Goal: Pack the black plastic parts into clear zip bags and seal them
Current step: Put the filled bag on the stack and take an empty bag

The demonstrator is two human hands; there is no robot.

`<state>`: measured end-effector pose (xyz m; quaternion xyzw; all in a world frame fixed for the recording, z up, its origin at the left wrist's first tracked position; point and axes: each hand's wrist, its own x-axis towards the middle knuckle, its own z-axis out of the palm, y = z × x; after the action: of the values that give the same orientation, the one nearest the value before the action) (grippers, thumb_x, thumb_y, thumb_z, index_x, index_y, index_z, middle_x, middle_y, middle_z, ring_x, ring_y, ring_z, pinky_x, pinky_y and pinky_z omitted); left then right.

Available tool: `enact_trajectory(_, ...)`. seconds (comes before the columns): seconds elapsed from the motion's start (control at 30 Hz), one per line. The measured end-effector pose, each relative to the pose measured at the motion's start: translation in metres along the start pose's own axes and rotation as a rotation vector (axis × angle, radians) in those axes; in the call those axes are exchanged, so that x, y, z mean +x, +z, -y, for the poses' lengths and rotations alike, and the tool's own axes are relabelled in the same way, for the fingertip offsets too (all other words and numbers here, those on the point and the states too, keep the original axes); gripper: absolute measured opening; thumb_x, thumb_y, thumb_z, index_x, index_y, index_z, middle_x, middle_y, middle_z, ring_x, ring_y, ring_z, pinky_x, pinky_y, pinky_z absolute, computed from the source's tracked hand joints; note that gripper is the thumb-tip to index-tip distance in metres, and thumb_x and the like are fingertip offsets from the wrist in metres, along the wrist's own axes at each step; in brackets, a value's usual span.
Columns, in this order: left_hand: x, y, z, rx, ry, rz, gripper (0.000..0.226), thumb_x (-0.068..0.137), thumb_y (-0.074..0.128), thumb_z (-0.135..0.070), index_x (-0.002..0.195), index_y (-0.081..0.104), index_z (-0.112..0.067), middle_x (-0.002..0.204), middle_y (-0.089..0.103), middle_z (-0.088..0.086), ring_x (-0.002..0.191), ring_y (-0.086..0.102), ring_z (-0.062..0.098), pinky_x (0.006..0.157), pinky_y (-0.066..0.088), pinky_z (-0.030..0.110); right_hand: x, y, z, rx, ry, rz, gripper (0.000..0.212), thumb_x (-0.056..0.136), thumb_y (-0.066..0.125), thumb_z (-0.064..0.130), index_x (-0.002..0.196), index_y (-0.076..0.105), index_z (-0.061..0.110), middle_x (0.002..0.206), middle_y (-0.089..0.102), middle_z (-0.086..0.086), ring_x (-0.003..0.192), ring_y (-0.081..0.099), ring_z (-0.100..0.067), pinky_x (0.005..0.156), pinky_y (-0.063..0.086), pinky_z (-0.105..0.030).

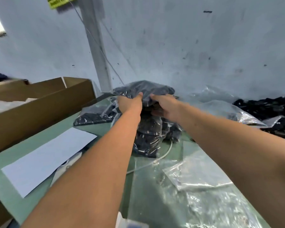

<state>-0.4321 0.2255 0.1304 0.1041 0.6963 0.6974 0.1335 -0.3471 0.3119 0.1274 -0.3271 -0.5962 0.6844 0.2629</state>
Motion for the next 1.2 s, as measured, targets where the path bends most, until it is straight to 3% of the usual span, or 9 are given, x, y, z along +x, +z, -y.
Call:
enact_trajectory(0.2,-0.042,0.015,0.008,-0.066,-0.029,-0.19,0.049,0.093,0.065,-0.026,0.135,0.043,-0.012,0.139,0.05,0.014,0.099,0.058,0.031,0.073,0.05,0.041,-0.056,-0.081,-0.049,-0.551,-0.119,-0.212,0.026,0.102,0.063,0.036,0.102,0.068,0.01,0.105,0.073,-0.024,0.09,0.072,-0.039,0.08,0.062,-0.049)
enact_trajectory(0.3,-0.089,0.026,0.043,0.036,-0.034,-0.134,0.029,0.087,0.061,-0.016,0.112,0.045,-0.013,0.126,0.055,0.014,0.1,0.061,0.037,0.086,0.053,0.047,-0.106,-0.128,-0.082,-1.224,-0.108,-0.027,0.051,0.09,0.068,0.06,0.109,0.073,0.013,0.111,0.074,-0.013,0.105,0.068,-0.033,0.09,0.056,-0.043)
enact_trajectory(0.4,-0.138,0.034,0.083,0.32,-0.097,0.149,0.037,0.084,0.059,-0.016,0.119,0.053,-0.008,0.124,0.064,0.017,0.11,0.063,0.039,0.096,0.053,0.046,-0.159,-0.154,-0.119,-1.433,-0.125,0.149,0.082,0.071,0.069,0.081,0.138,0.059,0.035,0.143,0.058,0.007,0.133,0.051,-0.019,0.113,0.041,-0.033)
enact_trajectory(0.6,-0.207,0.029,0.128,0.953,0.074,0.402,0.042,0.097,0.05,-0.039,0.125,0.061,-0.009,0.134,0.06,0.019,0.125,0.053,0.04,0.103,0.043,0.041,-0.203,-0.18,-0.14,-1.371,-0.348,-0.111,0.023,0.096,0.069,0.036,0.115,0.078,0.028,0.117,0.076,0.004,0.11,0.066,-0.025,0.093,0.05,-0.036)
enact_trajectory(0.8,-0.265,0.03,0.109,0.345,0.02,0.644,0.055,0.102,0.041,-0.063,0.097,0.071,-0.017,0.115,0.071,0.007,0.098,0.064,0.025,0.095,0.053,0.04,-0.271,-0.214,-0.119,-0.46,-0.563,-0.651,0.007,0.091,0.078,0.013,0.086,0.08,0.017,0.081,0.077,0.004,0.075,0.068,-0.012,0.074,0.054,-0.027)
enact_trajectory(0.93,-0.314,0.039,0.104,0.197,0.334,0.981,0.071,0.083,0.042,-0.085,0.109,0.073,-0.027,0.13,0.066,-0.003,0.131,0.05,0.021,0.117,0.035,0.044,-0.317,-0.254,-0.102,0.102,-0.399,-0.865,0.019,0.099,0.064,0.009,0.083,0.069,0.017,0.079,0.07,-0.002,0.071,0.062,-0.018,0.064,0.05,-0.031)
enact_trajectory(1.07,-0.357,0.059,0.094,0.291,0.546,1.149,0.057,0.074,0.061,-0.078,0.116,0.071,-0.04,0.131,0.06,-0.014,0.136,0.038,0.008,0.109,0.029,0.017,-0.358,-0.3,-0.105,0.68,-0.147,-0.632,0.026,0.105,0.055,0.016,0.119,0.064,-0.005,0.112,0.072,-0.019,0.103,0.07,-0.034,0.087,0.061,-0.043)
enact_trajectory(1.13,-0.371,0.067,0.09,0.373,0.611,1.181,0.032,0.082,0.077,-0.052,0.106,0.072,-0.03,0.119,0.068,-0.007,0.124,0.055,0.013,0.106,0.045,0.031,-0.378,-0.313,-0.112,0.747,0.018,-0.509,0.033,0.105,0.054,0.023,0.122,0.066,-0.004,0.112,0.073,-0.018,0.109,0.07,-0.032,0.09,0.059,-0.046)
enact_trajectory(1.2,-0.379,0.071,0.084,0.385,0.616,1.166,0.006,0.091,0.075,-0.017,0.09,0.07,-0.015,0.093,0.075,0.002,0.092,0.072,0.02,0.09,0.057,0.047,-0.387,-0.321,-0.122,0.617,0.114,-0.529,0.024,0.101,0.057,0.018,0.106,0.07,-0.002,0.089,0.073,-0.014,0.082,0.073,-0.028,0.068,0.061,-0.038)
